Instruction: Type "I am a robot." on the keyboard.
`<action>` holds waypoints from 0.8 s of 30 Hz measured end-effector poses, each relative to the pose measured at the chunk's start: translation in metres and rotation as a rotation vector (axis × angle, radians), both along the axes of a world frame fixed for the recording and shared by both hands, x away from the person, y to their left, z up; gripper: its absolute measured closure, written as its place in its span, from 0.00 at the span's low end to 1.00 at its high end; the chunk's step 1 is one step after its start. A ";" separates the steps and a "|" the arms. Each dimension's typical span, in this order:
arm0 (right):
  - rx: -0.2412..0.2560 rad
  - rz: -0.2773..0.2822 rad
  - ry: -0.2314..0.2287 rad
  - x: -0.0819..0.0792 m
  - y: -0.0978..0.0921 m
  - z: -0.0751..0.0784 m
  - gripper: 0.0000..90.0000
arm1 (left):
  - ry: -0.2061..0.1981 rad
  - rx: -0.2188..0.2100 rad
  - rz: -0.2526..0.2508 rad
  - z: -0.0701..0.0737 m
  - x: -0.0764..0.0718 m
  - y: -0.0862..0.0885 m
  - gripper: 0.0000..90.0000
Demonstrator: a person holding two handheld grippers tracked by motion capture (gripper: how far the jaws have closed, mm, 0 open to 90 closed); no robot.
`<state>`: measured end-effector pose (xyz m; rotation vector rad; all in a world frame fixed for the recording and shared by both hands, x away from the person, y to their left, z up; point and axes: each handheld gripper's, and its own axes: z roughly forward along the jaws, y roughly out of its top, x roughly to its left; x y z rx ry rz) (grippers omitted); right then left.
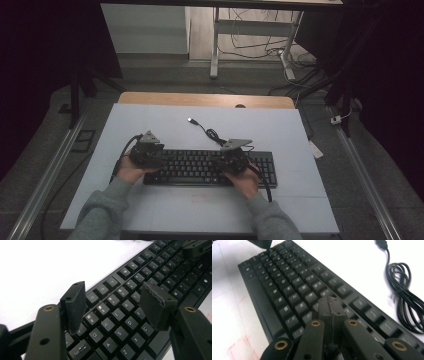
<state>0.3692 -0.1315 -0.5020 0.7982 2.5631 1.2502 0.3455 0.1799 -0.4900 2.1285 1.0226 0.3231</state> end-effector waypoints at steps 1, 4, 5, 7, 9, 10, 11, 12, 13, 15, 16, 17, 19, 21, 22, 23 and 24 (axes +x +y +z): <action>0.000 -0.003 0.001 -0.001 -0.004 0.000 1.00 | 0.000 0.000 0.000 0.000 0.000 0.000 0.42; 0.010 -0.021 -0.004 -0.003 -0.015 0.001 0.93 | 0.001 0.002 0.001 0.000 0.000 0.000 0.42; 0.011 -0.029 -0.005 -0.004 -0.019 0.002 0.90 | 0.001 0.003 0.002 0.000 0.000 0.000 0.42; 0.025 -0.046 0.000 -0.005 -0.025 0.002 0.82 | 0.002 0.004 0.003 0.000 0.000 0.000 0.42; 0.023 -0.062 -0.016 -0.006 -0.031 0.002 0.71 | 0.001 0.003 0.004 0.000 0.000 0.001 0.42; 0.025 -0.067 -0.024 -0.007 -0.034 0.002 0.66 | 0.001 0.003 0.005 0.000 0.000 0.001 0.42; 0.022 -0.077 -0.031 -0.009 -0.036 0.003 0.62 | 0.001 0.004 0.006 0.000 0.000 0.001 0.42; 0.030 -0.079 -0.033 -0.009 -0.039 0.003 0.59 | 0.002 0.003 0.005 0.000 0.000 0.001 0.42; 0.042 -0.080 -0.034 -0.010 -0.041 0.002 0.57 | 0.003 0.005 0.004 0.000 0.000 0.000 0.42; 0.056 -0.085 -0.030 -0.012 -0.045 0.002 0.54 | 0.002 0.005 0.002 0.000 0.000 0.000 0.41; 0.050 -0.083 -0.032 -0.013 -0.047 0.002 0.53 | 0.002 0.005 0.002 0.000 0.000 0.000 0.41; 0.051 -0.083 -0.037 -0.015 -0.048 0.002 0.52 | 0.001 0.006 0.001 0.000 -0.001 0.000 0.41; 0.049 -0.085 -0.046 -0.018 -0.051 0.003 0.51 | 0.001 0.005 0.000 0.000 -0.001 0.000 0.41; 0.055 -0.079 -0.052 -0.020 -0.054 0.003 0.51 | 0.002 0.005 0.000 0.000 -0.001 0.000 0.41; 0.063 -0.077 -0.054 -0.020 -0.055 0.004 0.51 | 0.002 0.005 0.000 0.000 -0.001 0.000 0.41; 0.068 -0.077 -0.056 -0.020 -0.055 0.004 0.51 | 0.003 0.004 0.000 0.000 0.000 0.000 0.41; 0.066 -0.074 -0.058 -0.020 -0.056 0.004 0.50 | 0.004 0.006 0.000 0.000 0.000 -0.001 0.41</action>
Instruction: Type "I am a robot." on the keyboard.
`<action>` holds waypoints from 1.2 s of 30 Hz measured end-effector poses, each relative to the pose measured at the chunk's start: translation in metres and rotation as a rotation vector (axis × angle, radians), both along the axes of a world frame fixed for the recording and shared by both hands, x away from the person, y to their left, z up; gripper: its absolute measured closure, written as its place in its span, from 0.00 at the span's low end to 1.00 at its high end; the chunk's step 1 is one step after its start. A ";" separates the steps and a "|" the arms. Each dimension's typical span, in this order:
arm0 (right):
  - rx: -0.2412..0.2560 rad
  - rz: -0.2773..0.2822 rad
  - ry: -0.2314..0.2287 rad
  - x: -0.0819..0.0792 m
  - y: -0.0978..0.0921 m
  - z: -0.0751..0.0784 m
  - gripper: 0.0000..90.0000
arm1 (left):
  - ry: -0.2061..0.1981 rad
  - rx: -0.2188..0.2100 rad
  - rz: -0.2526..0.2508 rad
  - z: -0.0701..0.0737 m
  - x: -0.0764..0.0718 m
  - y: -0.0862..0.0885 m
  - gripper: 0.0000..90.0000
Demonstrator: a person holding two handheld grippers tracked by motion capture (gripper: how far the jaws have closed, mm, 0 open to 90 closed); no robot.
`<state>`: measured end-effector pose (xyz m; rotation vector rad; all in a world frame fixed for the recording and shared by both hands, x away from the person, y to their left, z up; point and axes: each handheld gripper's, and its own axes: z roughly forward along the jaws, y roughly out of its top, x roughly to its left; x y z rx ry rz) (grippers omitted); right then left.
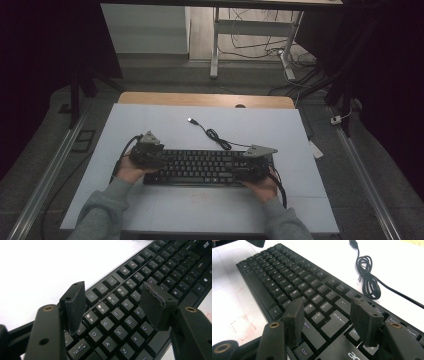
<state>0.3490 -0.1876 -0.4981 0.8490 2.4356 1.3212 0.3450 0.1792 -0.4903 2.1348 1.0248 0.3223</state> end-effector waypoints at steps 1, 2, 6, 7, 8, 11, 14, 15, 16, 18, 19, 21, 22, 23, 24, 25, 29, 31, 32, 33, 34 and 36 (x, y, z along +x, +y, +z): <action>0.005 0.001 -0.002 0.000 0.000 0.000 0.50 | 0.000 0.001 -0.001 0.000 0.000 0.000 0.41; -0.003 -0.001 -0.005 0.000 0.000 0.000 0.50 | 0.000 0.002 -0.002 0.000 0.000 -0.001 0.41; -0.014 0.000 -0.002 0.001 0.001 -0.001 0.50 | -0.006 -0.001 -0.008 0.001 -0.002 -0.004 0.42; -0.015 -0.003 -0.002 0.001 0.001 -0.001 0.50 | -0.007 -0.004 -0.010 0.001 -0.002 -0.005 0.42; -0.012 0.001 -0.001 0.001 0.001 -0.002 0.50 | -0.007 -0.007 -0.016 0.002 -0.003 -0.006 0.42; -0.017 -0.001 -0.005 0.001 0.001 -0.002 0.50 | -0.004 -0.009 -0.037 0.002 -0.007 -0.013 0.42; -0.026 -0.001 -0.005 0.001 0.001 -0.002 0.50 | -0.002 -0.002 -0.078 0.001 -0.012 -0.022 0.42; -0.018 0.002 -0.001 0.001 0.001 -0.002 0.50 | 0.000 0.003 -0.094 0.000 -0.014 -0.025 0.42; -0.020 0.002 -0.001 0.001 0.001 -0.002 0.50 | 0.002 0.010 -0.107 -0.001 -0.015 -0.027 0.42; -0.030 -0.001 0.002 0.002 0.001 -0.002 0.50 | 0.004 0.016 -0.130 -0.002 -0.017 -0.031 0.42; -0.031 0.003 0.005 0.002 0.001 -0.002 0.50 | 0.006 0.019 -0.139 -0.003 -0.018 -0.033 0.43; -0.032 0.002 0.003 0.002 0.002 -0.003 0.50 | 0.004 0.022 -0.149 -0.005 -0.020 -0.037 0.46; -0.033 0.002 0.003 0.002 0.002 -0.003 0.50 | 0.005 0.022 -0.152 -0.006 -0.021 -0.038 0.48; -0.034 0.003 0.003 0.002 0.002 -0.003 0.50 | 0.005 0.022 -0.156 -0.006 -0.021 -0.039 0.49; -0.033 0.003 0.003 0.002 0.002 -0.003 0.50 | 0.007 0.026 -0.161 -0.006 -0.021 -0.040 0.51; -0.035 0.002 0.004 0.002 0.002 -0.003 0.50 | 0.008 0.023 -0.160 -0.007 -0.022 -0.040 0.52; -0.044 0.001 0.007 0.002 0.003 -0.004 0.50 | 0.004 0.024 -0.166 -0.008 -0.023 -0.041 0.61; -0.045 0.002 0.008 0.003 0.004 -0.005 0.50 | 0.005 0.020 -0.169 -0.009 -0.023 -0.043 0.66; -0.045 0.003 0.010 0.003 0.004 -0.005 0.50 | 0.003 0.021 -0.169 -0.010 -0.024 -0.044 0.68; -0.046 0.004 0.012 0.003 0.004 -0.006 0.50 | 0.003 0.021 -0.171 -0.011 -0.024 -0.045 0.71; -0.049 0.003 0.013 0.002 0.005 -0.006 0.50 | 0.003 0.024 -0.175 -0.011 -0.024 -0.046 0.74; -0.056 0.004 0.010 0.002 0.005 -0.006 0.51 | 0.004 0.016 -0.177 -0.012 -0.024 -0.048 0.81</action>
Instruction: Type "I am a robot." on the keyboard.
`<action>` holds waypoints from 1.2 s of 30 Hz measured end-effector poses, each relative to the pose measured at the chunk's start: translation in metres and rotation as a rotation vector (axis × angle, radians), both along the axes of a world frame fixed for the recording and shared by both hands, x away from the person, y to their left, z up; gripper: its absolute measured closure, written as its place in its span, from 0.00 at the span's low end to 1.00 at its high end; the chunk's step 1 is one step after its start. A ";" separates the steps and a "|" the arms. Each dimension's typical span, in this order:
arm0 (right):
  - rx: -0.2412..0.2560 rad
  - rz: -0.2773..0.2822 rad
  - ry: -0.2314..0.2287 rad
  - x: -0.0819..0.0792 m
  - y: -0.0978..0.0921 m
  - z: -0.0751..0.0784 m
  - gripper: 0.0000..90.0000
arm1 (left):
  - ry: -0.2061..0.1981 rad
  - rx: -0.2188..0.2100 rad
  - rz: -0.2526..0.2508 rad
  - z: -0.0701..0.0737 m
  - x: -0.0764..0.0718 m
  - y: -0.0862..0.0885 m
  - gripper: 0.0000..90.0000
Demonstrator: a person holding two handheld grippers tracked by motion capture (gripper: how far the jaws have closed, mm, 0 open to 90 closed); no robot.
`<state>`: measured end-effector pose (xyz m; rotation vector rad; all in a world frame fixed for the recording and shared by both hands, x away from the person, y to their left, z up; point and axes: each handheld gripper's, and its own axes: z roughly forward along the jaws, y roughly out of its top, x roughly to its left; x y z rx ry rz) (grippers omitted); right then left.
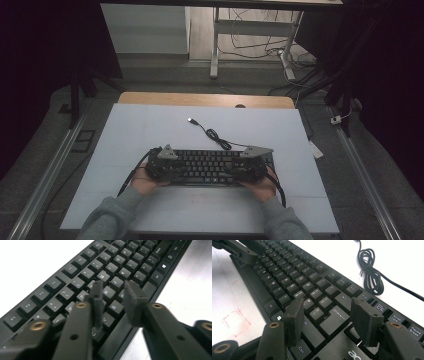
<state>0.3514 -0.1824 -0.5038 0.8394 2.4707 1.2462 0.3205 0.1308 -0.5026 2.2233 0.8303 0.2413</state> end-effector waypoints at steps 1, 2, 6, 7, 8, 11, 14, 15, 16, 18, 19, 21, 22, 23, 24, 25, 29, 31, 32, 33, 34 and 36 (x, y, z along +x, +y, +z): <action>0.000 0.000 -0.001 0.000 0.000 0.000 0.51 | 0.004 0.001 -0.009 -0.001 0.000 -0.001 0.85; 0.000 -0.001 -0.002 0.000 0.000 0.000 0.51 | 0.008 0.001 -0.012 -0.001 0.000 -0.002 0.90; 0.005 -0.003 -0.002 0.000 0.000 0.000 0.51 | 0.021 0.025 -0.038 -0.005 0.000 -0.005 0.99; 0.003 -0.003 -0.001 0.000 0.000 0.000 0.51 | 0.023 0.026 -0.040 -0.006 0.000 -0.006 0.99; 0.001 -0.005 -0.002 0.000 0.000 0.000 0.51 | 0.026 0.030 -0.040 -0.007 0.001 -0.006 0.99; 0.000 -0.003 -0.005 0.000 0.000 0.000 0.51 | 0.028 0.037 -0.036 -0.009 0.001 -0.008 0.99; 0.006 -0.001 -0.005 0.000 0.000 0.000 0.51 | 0.023 0.047 -0.027 -0.011 0.002 -0.009 0.99; 0.006 -0.002 -0.004 0.000 0.000 0.000 0.51 | 0.022 0.048 -0.024 -0.012 0.002 -0.009 0.99; 0.008 -0.001 -0.005 0.000 0.000 0.000 0.51 | 0.021 0.049 -0.021 -0.012 0.002 -0.009 0.99; 0.006 -0.001 -0.005 0.000 0.000 0.000 0.51 | 0.021 0.051 -0.023 -0.012 0.002 -0.009 0.99; 0.006 0.000 -0.006 0.000 0.000 0.000 0.51 | 0.021 0.052 -0.024 -0.013 0.002 -0.009 0.99; 0.006 0.000 -0.008 0.000 0.000 0.000 0.51 | 0.021 0.055 -0.026 -0.013 0.003 -0.010 0.99; 0.005 -0.001 -0.010 0.000 0.000 0.000 0.51 | 0.021 0.056 -0.024 -0.013 0.003 -0.010 0.99; 0.006 0.000 -0.008 0.000 0.000 0.000 0.51 | 0.021 0.054 -0.024 -0.014 0.003 -0.010 0.99; 0.006 0.000 -0.005 0.000 0.000 0.000 0.51 | 0.022 0.056 -0.027 -0.014 0.004 -0.010 0.99; 0.004 0.000 -0.006 0.000 0.000 0.000 0.51 | 0.021 0.056 -0.027 -0.014 0.004 -0.010 0.99; 0.004 0.001 -0.010 0.000 0.000 0.000 0.51 | 0.037 0.047 -0.032 -0.017 0.005 -0.011 0.99; 0.003 0.002 -0.010 0.000 0.000 0.000 0.51 | 0.034 0.050 -0.035 -0.016 0.005 -0.010 0.99; 0.003 0.001 -0.008 0.000 0.000 0.000 0.51 | 0.028 0.051 -0.031 -0.016 0.005 -0.010 0.99; 0.000 0.001 -0.009 0.000 0.001 0.000 0.51 | 0.017 0.054 -0.030 -0.015 0.005 -0.010 0.99; 0.003 0.003 -0.009 0.000 0.001 0.000 0.51 | 0.010 0.044 -0.026 -0.013 0.004 -0.009 0.99; 0.001 0.001 -0.013 0.000 0.001 0.001 0.51 | -0.008 0.023 -0.015 -0.008 0.004 -0.005 0.99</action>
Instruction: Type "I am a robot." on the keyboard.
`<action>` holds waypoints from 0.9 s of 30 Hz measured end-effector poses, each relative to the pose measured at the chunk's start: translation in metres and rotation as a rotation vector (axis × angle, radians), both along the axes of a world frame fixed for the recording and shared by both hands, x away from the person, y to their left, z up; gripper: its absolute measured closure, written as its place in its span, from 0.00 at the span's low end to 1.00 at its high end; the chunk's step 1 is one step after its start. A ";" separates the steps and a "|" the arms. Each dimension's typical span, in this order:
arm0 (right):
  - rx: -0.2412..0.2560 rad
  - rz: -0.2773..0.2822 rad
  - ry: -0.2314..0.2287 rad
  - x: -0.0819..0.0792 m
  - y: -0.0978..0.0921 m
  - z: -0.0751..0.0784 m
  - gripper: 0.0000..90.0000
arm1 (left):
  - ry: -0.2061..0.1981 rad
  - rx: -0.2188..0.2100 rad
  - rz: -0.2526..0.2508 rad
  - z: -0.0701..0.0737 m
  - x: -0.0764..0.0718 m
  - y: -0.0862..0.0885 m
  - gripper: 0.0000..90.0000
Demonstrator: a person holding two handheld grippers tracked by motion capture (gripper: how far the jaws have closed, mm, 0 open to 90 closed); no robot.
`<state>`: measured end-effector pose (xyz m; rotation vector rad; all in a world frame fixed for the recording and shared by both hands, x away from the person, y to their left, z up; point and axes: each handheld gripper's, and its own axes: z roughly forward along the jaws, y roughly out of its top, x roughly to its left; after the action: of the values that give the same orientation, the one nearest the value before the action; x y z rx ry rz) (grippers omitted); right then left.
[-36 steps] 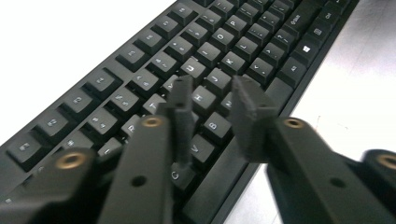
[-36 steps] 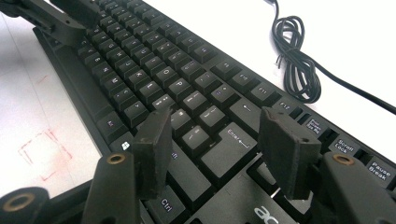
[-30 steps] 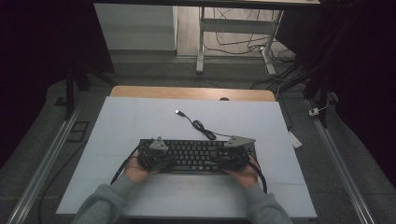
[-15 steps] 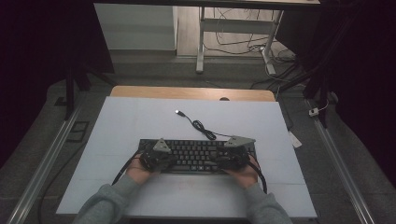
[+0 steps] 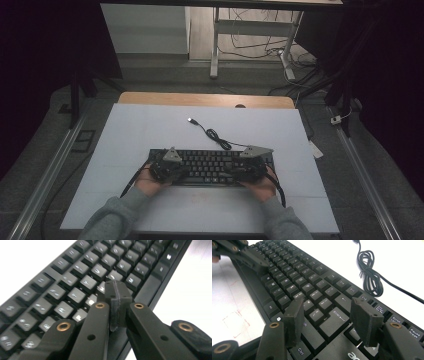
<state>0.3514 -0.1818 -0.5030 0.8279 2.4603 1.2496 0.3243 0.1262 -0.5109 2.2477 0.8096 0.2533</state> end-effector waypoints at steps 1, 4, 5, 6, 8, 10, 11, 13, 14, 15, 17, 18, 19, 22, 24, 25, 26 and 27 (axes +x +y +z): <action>0.005 0.002 0.000 0.000 0.000 0.000 0.51 | -0.009 -0.016 0.004 0.002 0.000 0.003 0.99; 0.007 0.000 -0.001 0.000 -0.001 0.000 0.51 | -0.021 -0.044 0.022 0.009 0.001 0.010 0.99; 0.004 -0.002 -0.001 0.000 0.000 0.000 0.51 | -0.020 -0.056 0.027 0.010 0.001 0.013 0.98; 0.003 -0.001 0.000 0.000 0.000 0.000 0.50 | -0.021 -0.068 0.035 0.012 0.001 0.015 0.98; 0.001 0.000 0.003 0.000 0.000 0.000 0.51 | -0.025 -0.082 0.045 0.014 0.001 0.019 0.96; 0.001 0.001 0.001 0.000 0.000 0.000 0.51 | -0.028 -0.101 0.057 0.017 0.001 0.023 0.90; -0.001 -0.001 0.000 0.000 0.000 0.000 0.50 | -0.028 -0.110 0.067 0.018 0.001 0.025 0.85; 0.003 -0.001 -0.001 0.000 0.000 0.000 0.50 | -0.036 -0.114 0.089 0.020 0.001 0.028 0.71; 0.005 -0.002 -0.001 0.000 -0.001 0.000 0.50 | -0.038 -0.118 0.101 0.021 0.001 0.029 0.66; 0.004 -0.003 -0.001 0.000 -0.001 0.001 0.50 | -0.035 -0.121 0.109 0.022 0.002 0.031 0.62; 0.011 -0.001 -0.001 0.000 -0.001 0.001 0.50 | -0.030 -0.124 0.127 0.023 0.002 0.035 0.55; 0.012 -0.001 -0.002 0.000 -0.001 0.001 0.50 | -0.025 -0.127 0.134 0.023 0.003 0.036 0.53; 0.011 -0.003 -0.005 0.000 -0.001 0.002 0.51 | -0.021 -0.127 0.141 0.023 0.003 0.038 0.51; 0.012 -0.001 -0.008 0.000 -0.001 0.002 0.50 | -0.014 -0.130 0.158 0.023 0.004 0.043 0.48; 0.016 0.005 -0.006 -0.001 0.000 0.002 0.50 | -0.008 -0.130 0.170 0.023 0.005 0.046 0.46; 0.016 0.006 -0.006 -0.001 0.000 0.002 0.50 | -0.002 -0.131 0.176 0.023 0.005 0.047 0.46; 0.014 0.002 -0.010 -0.001 0.000 0.002 0.50 | 0.005 -0.131 0.183 0.023 0.006 0.048 0.45; 0.014 0.001 -0.011 -0.001 0.000 0.002 0.50 | 0.010 -0.131 0.188 0.022 0.007 0.048 0.45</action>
<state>0.3505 -0.1816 -0.5007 0.8209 2.4462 1.2704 0.3309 0.1745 -0.4888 2.0541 1.0152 0.2692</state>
